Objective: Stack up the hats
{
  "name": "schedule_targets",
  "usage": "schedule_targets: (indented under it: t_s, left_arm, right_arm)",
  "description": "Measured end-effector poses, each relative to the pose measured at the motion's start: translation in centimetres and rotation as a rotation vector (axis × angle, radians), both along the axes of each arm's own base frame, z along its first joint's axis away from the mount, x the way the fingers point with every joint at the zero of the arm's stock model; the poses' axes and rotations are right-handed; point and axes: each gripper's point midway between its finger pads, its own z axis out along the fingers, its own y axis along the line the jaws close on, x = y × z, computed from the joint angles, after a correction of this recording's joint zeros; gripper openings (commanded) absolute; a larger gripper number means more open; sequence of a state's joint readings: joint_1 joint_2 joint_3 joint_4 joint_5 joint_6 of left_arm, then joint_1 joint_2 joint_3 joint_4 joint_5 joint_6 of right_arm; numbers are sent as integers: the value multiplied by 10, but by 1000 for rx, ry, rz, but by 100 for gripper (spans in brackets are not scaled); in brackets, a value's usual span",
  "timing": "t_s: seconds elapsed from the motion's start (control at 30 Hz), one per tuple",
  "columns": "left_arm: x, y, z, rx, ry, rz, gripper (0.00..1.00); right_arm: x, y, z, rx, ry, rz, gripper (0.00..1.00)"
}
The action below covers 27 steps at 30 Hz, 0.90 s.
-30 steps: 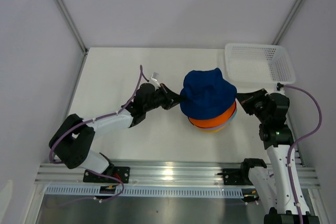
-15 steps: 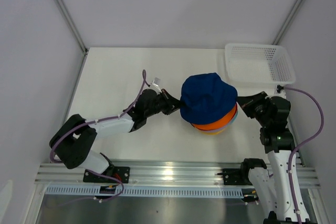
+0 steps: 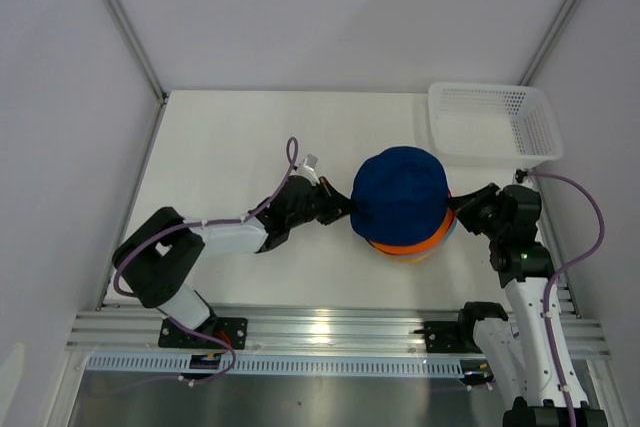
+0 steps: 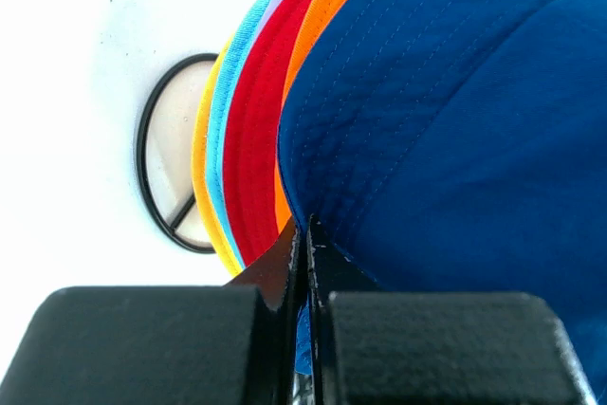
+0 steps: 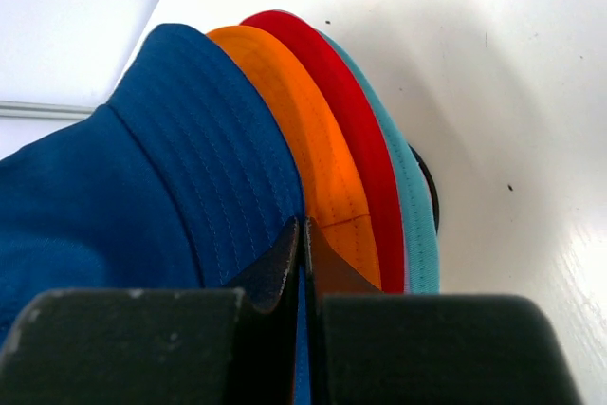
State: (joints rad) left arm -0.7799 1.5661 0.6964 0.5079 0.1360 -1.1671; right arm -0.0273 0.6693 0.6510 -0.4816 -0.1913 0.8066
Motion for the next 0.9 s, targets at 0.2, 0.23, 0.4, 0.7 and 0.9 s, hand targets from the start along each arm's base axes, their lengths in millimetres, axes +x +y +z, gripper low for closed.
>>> schedule_targets:
  t_s: [0.2,0.23,0.4,0.7,0.9]
  left_arm:
    - [-1,-8,-4,36,-41,-29,4]
    - [-2,-10,-5,49,-56,-34,5]
    - [-11,-22,-8,101,-98,-74,9]
    - [-36,13,-56,278,-39,-92,35]
    - [-32,44,6,261,-182,-3,53]
  right_arm:
    - [1,-3,-6,-34,16,8,0]
    - [1,-4,-6,-43,18,11,0]
    - [9,-7,-13,-68,32,16,0]
    - [25,-12,-25,-129,69,53,0]
    - [57,-11,-23,-179,63,122,0]
